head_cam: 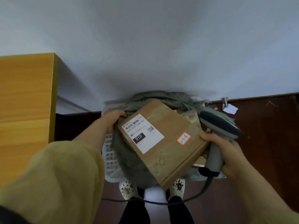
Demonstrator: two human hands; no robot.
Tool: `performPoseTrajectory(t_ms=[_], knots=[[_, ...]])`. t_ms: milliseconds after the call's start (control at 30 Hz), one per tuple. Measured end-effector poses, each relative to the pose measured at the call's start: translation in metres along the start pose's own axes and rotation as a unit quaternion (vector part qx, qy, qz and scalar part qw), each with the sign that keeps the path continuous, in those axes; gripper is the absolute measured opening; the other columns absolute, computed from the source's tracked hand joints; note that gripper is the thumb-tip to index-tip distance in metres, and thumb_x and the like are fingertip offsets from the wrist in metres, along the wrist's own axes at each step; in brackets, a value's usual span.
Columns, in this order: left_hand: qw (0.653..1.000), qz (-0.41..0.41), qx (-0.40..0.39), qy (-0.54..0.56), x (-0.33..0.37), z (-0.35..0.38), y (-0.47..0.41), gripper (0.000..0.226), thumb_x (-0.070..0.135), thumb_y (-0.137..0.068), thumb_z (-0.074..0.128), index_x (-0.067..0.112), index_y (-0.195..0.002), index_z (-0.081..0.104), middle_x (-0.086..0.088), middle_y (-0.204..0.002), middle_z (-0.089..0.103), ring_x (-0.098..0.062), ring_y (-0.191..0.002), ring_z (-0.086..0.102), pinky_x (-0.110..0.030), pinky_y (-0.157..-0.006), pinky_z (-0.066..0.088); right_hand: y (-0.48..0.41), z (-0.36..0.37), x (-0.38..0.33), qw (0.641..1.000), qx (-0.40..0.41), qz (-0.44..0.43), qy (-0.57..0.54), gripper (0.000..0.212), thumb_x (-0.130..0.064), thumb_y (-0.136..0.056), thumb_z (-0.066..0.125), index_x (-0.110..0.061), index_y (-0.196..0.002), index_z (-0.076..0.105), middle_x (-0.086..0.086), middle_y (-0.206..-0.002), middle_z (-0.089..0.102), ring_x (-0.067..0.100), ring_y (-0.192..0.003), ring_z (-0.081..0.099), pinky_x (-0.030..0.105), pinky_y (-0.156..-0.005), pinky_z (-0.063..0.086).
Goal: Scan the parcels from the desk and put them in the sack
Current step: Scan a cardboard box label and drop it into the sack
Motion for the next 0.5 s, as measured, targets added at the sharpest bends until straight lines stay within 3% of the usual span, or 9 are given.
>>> performPoseTrajectory(t_ms=[100, 167, 233, 267, 333, 400, 500], knots=[[0.998, -0.009, -0.039, -0.056, 0.012, 0.0, 0.019, 0.037, 0.012, -0.081, 0.068, -0.002, -0.114, 0.06, -0.016, -0.082, 0.07, -0.028, -0.068, 0.068, -0.036, -0.063, 0.056, -0.003, 0.003, -0.011, 1.0, 0.01, 0.025, 0.014, 0.061, -0.016, -0.061, 0.084, -0.007, -0.115, 0.058, 0.018, -0.111, 0.065, 0.039, -0.096, 0.066, 0.056, -0.078, 0.057], [0.992, -0.022, -0.085, -0.091, 0.019, -0.001, 0.03, 0.05, 0.028, -0.076, 0.075, 0.002, -0.116, 0.06, -0.014, -0.088, 0.072, -0.027, -0.075, 0.069, -0.038, -0.072, 0.059, -0.006, 0.003, -0.017, 0.999, 0.015, 0.038, 0.027, 0.062, -0.016, -0.063, 0.084, -0.007, -0.118, 0.057, 0.018, -0.111, 0.064, 0.037, -0.094, 0.065, 0.045, -0.065, 0.059], [0.991, 0.009, -0.001, -0.135, 0.026, -0.014, 0.031, 0.084, 0.04, -0.058, 0.087, 0.002, -0.125, 0.054, -0.016, -0.11, 0.067, -0.033, -0.093, 0.066, -0.044, -0.084, 0.055, -0.009, 0.004, -0.019, 0.998, 0.011, 0.043, 0.054, 0.063, -0.017, -0.064, 0.084, -0.007, -0.12, 0.055, 0.016, -0.112, 0.062, 0.033, -0.093, 0.063, 0.036, -0.056, 0.055], [0.986, 0.049, 0.059, -0.148, 0.033, -0.02, 0.034, 0.09, 0.04, -0.055, 0.089, 0.003, -0.128, 0.053, -0.017, -0.118, 0.064, -0.034, -0.099, 0.064, -0.045, -0.088, 0.053, -0.01, 0.007, -0.019, 0.997, 0.011, 0.046, 0.064, 0.063, -0.017, -0.065, 0.083, -0.007, -0.12, 0.054, 0.016, -0.112, 0.061, 0.031, -0.092, 0.062, 0.035, -0.055, 0.054], [0.979, 0.125, 0.099, -0.124, 0.043, -0.021, 0.038, 0.068, 0.029, -0.068, 0.085, 0.006, -0.125, 0.057, -0.014, -0.121, 0.063, -0.03, -0.1, 0.063, -0.039, -0.091, 0.052, -0.012, 0.011, -0.018, 0.996, 0.013, 0.056, 0.071, 0.061, -0.018, -0.068, 0.082, -0.007, -0.119, 0.051, 0.015, -0.11, 0.058, 0.03, -0.092, 0.06, 0.036, -0.054, 0.053], [0.978, 0.172, 0.079, -0.093, 0.05, -0.017, 0.044, 0.048, 0.015, -0.079, 0.075, 0.006, -0.123, 0.058, -0.009, -0.118, 0.063, -0.024, -0.094, 0.061, -0.031, -0.084, 0.05, -0.016, 0.016, -0.017, 0.995, 0.017, 0.071, 0.064, 0.061, -0.02, -0.07, 0.082, -0.009, -0.12, 0.048, 0.014, -0.109, 0.056, 0.03, -0.091, 0.058, 0.035, -0.051, 0.051], [0.964, 0.232, 0.08, -0.106, 0.06, -0.024, 0.06, 0.038, 0.009, -0.083, 0.071, 0.005, -0.119, 0.06, -0.011, -0.114, 0.064, -0.021, -0.092, 0.059, -0.028, -0.08, 0.048, -0.027, 0.021, -0.019, 0.996, 0.028, 0.086, 0.026, 0.06, -0.022, -0.074, 0.079, -0.012, -0.121, 0.044, 0.013, -0.112, 0.052, 0.029, -0.09, 0.055, 0.035, -0.052, 0.05]])
Point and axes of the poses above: each hand's wrist, its own y-axis away from the middle knuckle, its own z-axis out of the palm, x = y × z, the point moved 5 cm from there along -y, towards the middle knuckle
